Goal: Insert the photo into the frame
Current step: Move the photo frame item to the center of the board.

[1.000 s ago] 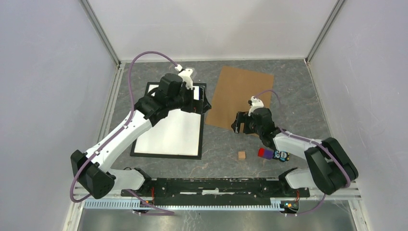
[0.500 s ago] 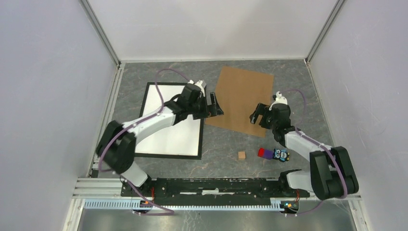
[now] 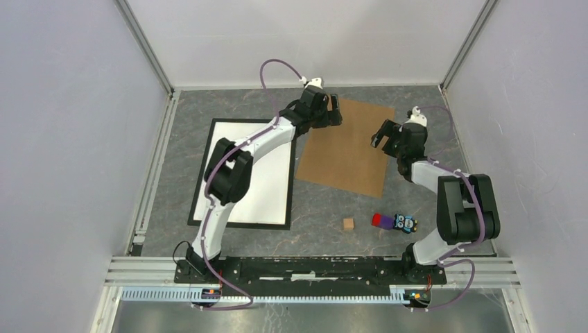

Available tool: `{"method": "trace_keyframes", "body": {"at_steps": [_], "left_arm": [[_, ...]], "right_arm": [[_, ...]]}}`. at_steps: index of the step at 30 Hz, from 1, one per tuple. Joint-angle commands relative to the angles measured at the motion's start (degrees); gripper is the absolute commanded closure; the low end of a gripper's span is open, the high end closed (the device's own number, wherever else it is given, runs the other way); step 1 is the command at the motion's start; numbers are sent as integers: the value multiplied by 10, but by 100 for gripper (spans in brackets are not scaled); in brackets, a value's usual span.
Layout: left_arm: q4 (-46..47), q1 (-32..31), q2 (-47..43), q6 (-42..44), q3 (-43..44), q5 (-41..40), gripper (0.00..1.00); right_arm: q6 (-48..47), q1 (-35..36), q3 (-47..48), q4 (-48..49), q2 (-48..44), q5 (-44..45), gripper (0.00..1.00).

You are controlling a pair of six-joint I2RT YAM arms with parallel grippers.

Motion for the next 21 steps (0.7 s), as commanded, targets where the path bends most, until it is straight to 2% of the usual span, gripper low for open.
{"method": "trace_keyframes", "body": {"at_steps": [1,6,9,15,21], "left_arm": [[-40,4,64,69,82,-50,0],[-57,12,81,93,106,-74,0],[-85,19,99,72,124,-98,0],[-97,24,109,36,97,-57,0],[-117,24,126,22,107,-29,0]], "right_arm": [[-21,-31,-1,32,10,-3,2],[-48,-57,30,0,46,-10,3],[-56,-62,20,1,46,-10,3],[-19,-67,-13,42,52,-94,5],[-4,-67,-26,61,54,-114,5]]}}
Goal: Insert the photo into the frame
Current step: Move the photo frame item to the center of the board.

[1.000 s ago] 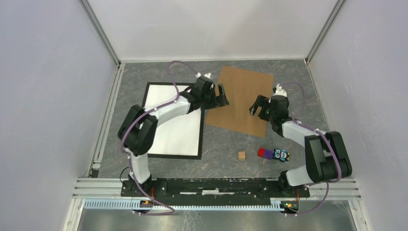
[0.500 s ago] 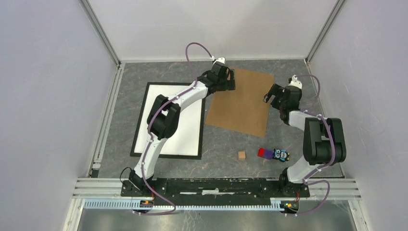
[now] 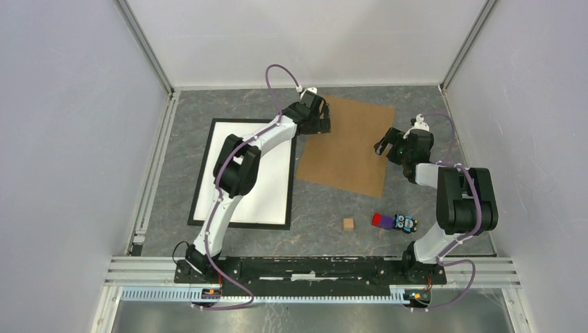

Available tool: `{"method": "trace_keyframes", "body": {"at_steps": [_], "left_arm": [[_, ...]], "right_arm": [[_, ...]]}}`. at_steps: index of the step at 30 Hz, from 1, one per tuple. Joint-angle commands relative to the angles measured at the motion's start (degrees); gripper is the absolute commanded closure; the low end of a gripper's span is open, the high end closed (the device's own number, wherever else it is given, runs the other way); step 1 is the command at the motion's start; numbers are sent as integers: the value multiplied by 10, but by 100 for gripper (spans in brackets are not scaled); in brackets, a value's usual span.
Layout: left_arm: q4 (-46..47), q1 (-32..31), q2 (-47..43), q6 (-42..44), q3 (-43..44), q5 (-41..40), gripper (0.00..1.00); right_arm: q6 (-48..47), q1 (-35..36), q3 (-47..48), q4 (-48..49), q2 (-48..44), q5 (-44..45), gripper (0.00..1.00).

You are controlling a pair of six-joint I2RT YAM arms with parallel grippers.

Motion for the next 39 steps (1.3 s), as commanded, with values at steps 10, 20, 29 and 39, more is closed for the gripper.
{"method": "trace_keyframes", "body": {"at_steps": [10,20,29,39], "left_arm": [[-40,-1,37,-53,18,40,0],[-10,8,46,-78,9,139,0],[12,12,61,-111,7,204,1],[42,20,27,-117,-43,196,2]], "right_arm": [[28,-4,9,46,45,-63,6],[75,-6,6,122,82,-163,7],[130,-2,-23,266,36,-231,7],[45,-3,-6,129,9,-137,10]]}}
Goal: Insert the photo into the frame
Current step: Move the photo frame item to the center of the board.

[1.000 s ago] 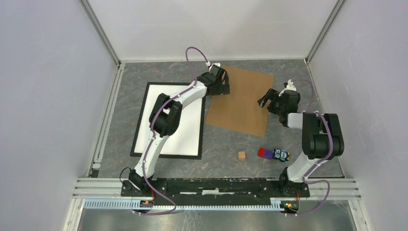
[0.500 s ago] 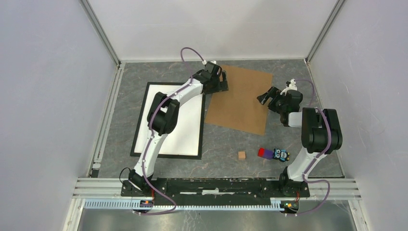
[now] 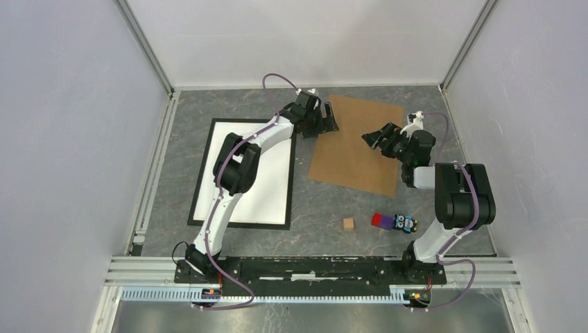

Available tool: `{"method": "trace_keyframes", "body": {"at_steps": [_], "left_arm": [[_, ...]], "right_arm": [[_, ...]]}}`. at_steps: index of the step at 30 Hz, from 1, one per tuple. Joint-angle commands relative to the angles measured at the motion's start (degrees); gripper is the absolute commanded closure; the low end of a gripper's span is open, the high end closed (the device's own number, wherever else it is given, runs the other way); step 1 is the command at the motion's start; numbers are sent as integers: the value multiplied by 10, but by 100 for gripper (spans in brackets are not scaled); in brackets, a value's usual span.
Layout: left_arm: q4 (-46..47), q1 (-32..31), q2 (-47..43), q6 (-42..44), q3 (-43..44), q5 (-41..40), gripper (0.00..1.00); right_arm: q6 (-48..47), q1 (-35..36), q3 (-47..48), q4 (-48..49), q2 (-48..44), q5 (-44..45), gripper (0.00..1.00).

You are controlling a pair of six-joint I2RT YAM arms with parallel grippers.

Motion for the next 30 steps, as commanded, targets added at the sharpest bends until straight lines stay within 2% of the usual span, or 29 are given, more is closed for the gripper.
{"method": "trace_keyframes", "body": {"at_steps": [1,5,9,17,20,27,30], "left_arm": [[-14,5,-5,-25,-45,8,2],[-10,11,-10,-23,-53,11,1],[-8,11,-7,-23,-53,15,1],[-8,12,-2,-25,-49,22,0],[-4,14,3,-24,-47,38,0],[51,36,16,-47,-57,156,1],[114,39,21,-79,-70,234,4]], "right_arm": [[-120,-2,48,-187,-32,114,9],[-204,-3,107,-335,-38,236,8],[-233,-10,129,-387,-26,288,6],[-224,-18,144,-397,14,269,6],[-217,-19,144,-383,29,229,6],[-184,-24,138,-344,60,138,7],[-180,-24,129,-329,58,121,7]]}}
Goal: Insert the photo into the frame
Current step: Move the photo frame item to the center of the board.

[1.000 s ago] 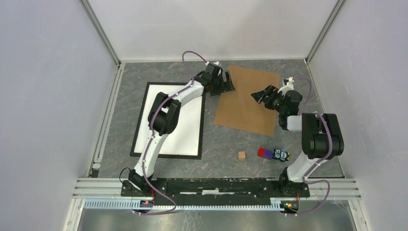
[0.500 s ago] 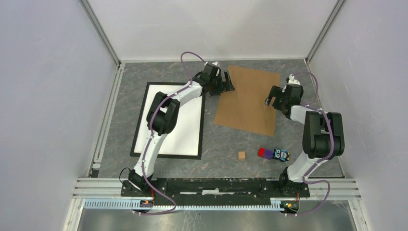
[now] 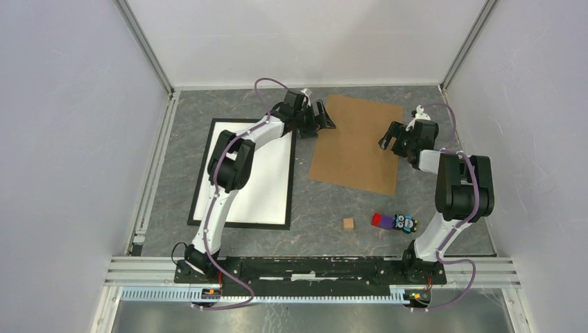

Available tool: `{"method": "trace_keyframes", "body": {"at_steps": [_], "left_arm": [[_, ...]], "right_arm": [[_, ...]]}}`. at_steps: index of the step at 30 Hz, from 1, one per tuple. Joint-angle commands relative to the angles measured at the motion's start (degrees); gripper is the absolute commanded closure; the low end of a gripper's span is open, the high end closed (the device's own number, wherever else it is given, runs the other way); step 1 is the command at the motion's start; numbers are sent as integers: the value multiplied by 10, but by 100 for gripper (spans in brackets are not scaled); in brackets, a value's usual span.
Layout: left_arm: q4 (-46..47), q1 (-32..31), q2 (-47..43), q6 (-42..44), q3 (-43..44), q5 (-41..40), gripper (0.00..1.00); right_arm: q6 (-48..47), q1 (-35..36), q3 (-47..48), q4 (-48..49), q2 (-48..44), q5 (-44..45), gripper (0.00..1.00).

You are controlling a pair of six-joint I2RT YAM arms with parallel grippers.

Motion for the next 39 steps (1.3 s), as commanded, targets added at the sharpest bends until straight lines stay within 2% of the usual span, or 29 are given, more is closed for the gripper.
{"method": "trace_keyframes", "body": {"at_steps": [1,4,13,17,29,39], "left_arm": [[74,4,27,-67,-34,140,6],[141,4,4,-101,-62,173,8],[284,8,-121,-203,-207,174,10],[283,10,-163,-201,-240,160,10],[243,13,-232,-186,-266,127,9],[254,59,-298,-188,-396,96,8]], "right_arm": [[24,1,-13,8,19,-67,7],[27,1,-19,16,19,-83,7],[51,-1,-55,69,13,-123,8],[67,0,-70,95,10,-142,8],[123,35,-103,165,7,-174,9],[167,81,-119,216,9,-182,9]]}}
